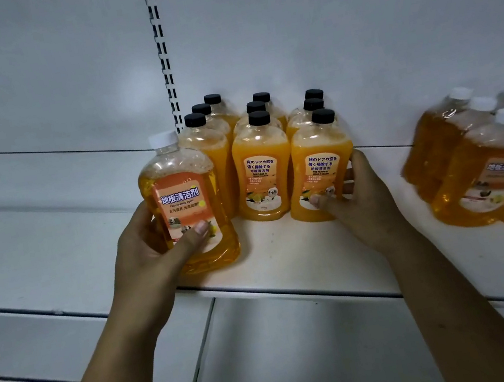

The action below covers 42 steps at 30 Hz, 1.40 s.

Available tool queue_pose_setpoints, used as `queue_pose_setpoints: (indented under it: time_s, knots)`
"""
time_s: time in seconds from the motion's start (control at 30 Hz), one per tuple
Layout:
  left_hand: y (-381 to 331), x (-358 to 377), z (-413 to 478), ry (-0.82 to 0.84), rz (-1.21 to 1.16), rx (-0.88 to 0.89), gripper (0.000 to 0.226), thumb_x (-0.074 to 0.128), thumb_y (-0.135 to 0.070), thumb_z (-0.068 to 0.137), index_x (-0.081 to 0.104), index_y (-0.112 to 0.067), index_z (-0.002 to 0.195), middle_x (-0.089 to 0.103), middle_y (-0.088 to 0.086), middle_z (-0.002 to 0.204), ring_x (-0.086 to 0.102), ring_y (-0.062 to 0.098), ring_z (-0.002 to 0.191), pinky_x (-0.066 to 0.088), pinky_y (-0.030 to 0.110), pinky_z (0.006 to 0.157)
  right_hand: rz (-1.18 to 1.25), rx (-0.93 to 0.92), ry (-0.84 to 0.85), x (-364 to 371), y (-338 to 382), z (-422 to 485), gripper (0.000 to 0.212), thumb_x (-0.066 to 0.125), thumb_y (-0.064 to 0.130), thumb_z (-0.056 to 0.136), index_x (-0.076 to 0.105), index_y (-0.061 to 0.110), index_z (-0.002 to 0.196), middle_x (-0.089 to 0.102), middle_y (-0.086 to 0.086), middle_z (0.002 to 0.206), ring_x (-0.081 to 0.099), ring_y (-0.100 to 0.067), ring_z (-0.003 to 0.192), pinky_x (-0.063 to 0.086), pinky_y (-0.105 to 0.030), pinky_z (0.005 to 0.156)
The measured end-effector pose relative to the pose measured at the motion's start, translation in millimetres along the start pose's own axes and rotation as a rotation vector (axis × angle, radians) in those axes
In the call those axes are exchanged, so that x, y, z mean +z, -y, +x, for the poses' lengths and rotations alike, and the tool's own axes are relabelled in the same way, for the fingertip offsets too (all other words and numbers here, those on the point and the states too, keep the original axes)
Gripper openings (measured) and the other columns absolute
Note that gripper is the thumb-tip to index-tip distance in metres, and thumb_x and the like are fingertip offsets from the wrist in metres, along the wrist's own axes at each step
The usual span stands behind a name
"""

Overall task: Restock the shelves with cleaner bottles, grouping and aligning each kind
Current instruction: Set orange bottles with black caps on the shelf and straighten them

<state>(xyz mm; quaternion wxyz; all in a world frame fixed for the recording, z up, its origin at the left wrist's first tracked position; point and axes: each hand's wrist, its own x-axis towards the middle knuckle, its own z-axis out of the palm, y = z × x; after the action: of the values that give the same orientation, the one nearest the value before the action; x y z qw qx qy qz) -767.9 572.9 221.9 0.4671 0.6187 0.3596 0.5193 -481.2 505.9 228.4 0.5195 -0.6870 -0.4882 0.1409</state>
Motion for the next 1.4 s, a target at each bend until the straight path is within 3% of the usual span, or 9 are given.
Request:
queue_pose_setpoints:
  time_s: [0.23, 0.33, 0.5, 0.7, 0.77, 0.87, 1.1, 1.23, 1.4]
  knots:
    - [-2.0, 1.6, -3.0, 0.007, 0.002, -0.015, 0.055, 0.078, -0.047, 0.070, 0.064, -0.040, 0.123, 0.076, -0.021, 0.112, 0.072, 0.002, 0.107, 0.058, 0.024, 0.083, -0.022, -0.005, -0.032, 0.5, -2.7, 0.3, 0.073, 0.083, 0.030, 0.088, 0.042, 0.027, 0.148, 0.055, 0.003, 0.147, 0.057, -0.017, 0.127, 0.052, -0.041, 0.103]
    - [-2.3, 2.8, -5.9, 0.015, 0.001, -0.025, 0.060, 0.080, -0.047, 0.069, 0.065, -0.037, 0.126, 0.076, -0.017, 0.113, 0.073, 0.007, 0.108, 0.059, 0.032, 0.088, -0.014, -0.013, -0.043, 3.1, -1.2, -2.5, 0.072, 0.081, 0.031, 0.089, 0.041, 0.027, 0.149, 0.056, 0.010, 0.142, 0.055, -0.010, 0.120, 0.050, -0.036, 0.099]
    - [-1.3, 5.4, -11.5, 0.021, 0.026, -0.012, 0.064, 0.080, -0.047, 0.069, 0.064, -0.035, 0.130, 0.076, -0.015, 0.114, 0.072, 0.009, 0.109, 0.059, 0.033, 0.089, -0.035, -0.005, -0.025, 5.5, -1.4, -4.9, 0.071, 0.080, 0.033, 0.090, 0.042, 0.029, 0.149, 0.055, 0.016, 0.135, 0.053, -0.005, 0.117, 0.050, -0.036, 0.101]
    - [-3.6, 15.2, -15.0, 0.071, 0.043, 0.015, 0.062, 0.082, -0.045, 0.073, 0.063, -0.034, 0.131, 0.076, -0.019, 0.114, 0.072, 0.004, 0.108, 0.060, 0.028, 0.086, -0.180, 0.026, -0.015, -13.5, 0.5, -18.3, 0.088, 0.071, 0.060, 0.084, 0.029, 0.035, 0.158, 0.045, 0.001, 0.157, 0.051, -0.023, 0.138, 0.050, -0.047, 0.107]
    - [-4.0, 20.7, -18.6, 0.101, 0.031, 0.023, 0.070, 0.089, -0.050, 0.072, 0.063, -0.032, 0.134, 0.075, -0.014, 0.118, 0.072, 0.008, 0.110, 0.060, 0.033, 0.089, -0.257, 0.038, -0.043, -28.8, 3.0, -32.2, 0.093, 0.066, 0.066, 0.082, 0.024, 0.036, 0.160, 0.044, 0.000, 0.158, 0.050, -0.021, 0.139, 0.051, -0.042, 0.104]
    - [-7.1, 31.7, -27.7, 0.163, 0.001, 0.025, 0.077, 0.089, -0.052, 0.070, 0.061, -0.031, 0.138, 0.074, -0.012, 0.122, 0.072, 0.011, 0.112, 0.060, 0.036, 0.092, -0.342, 0.006, -0.089, -55.2, 4.9, -63.8, 0.083, 0.067, 0.061, 0.089, 0.028, 0.038, 0.159, 0.048, 0.003, 0.155, 0.051, -0.014, 0.133, 0.046, -0.031, 0.096]
    - [-17.0, 85.1, -59.7, 0.388, -0.108, 0.023, 0.067, 0.080, -0.039, 0.071, 0.060, -0.031, 0.134, 0.075, -0.015, 0.117, 0.072, 0.002, 0.107, 0.059, 0.018, 0.081, -0.637, 0.060, -0.159, -126.3, 5.6, -160.4, 0.070, 0.058, 0.069, 0.090, 0.042, 0.036, 0.149, 0.049, 0.007, 0.153, 0.050, -0.019, 0.137, 0.046, -0.053, 0.112]
    - [-31.3, 126.8, -82.8, 0.466, -0.126, 0.033, 0.064, 0.076, -0.040, 0.071, 0.058, -0.035, 0.132, 0.072, -0.025, 0.112, 0.069, -0.012, 0.098, 0.054, 0.006, 0.068, -0.716, 0.133, -0.206, -173.3, -0.8, -200.8, 0.067, 0.056, 0.068, 0.091, 0.041, 0.039, 0.150, 0.050, 0.008, 0.150, 0.049, -0.018, 0.135, 0.046, -0.051, 0.110]
    - [-49.3, 183.3, -111.9, 0.558, -0.159, 0.034, 0.053, 0.077, -0.037, 0.069, 0.059, -0.038, 0.119, 0.074, -0.033, 0.101, 0.070, -0.009, 0.097, 0.054, 0.007, 0.068, -0.733, 0.182, -0.253, -232.3, -22.3, -226.3, 0.079, 0.041, 0.080, 0.083, 0.042, 0.038, 0.150, 0.051, 0.006, 0.149, 0.050, -0.018, 0.135, 0.047, -0.053, 0.110]
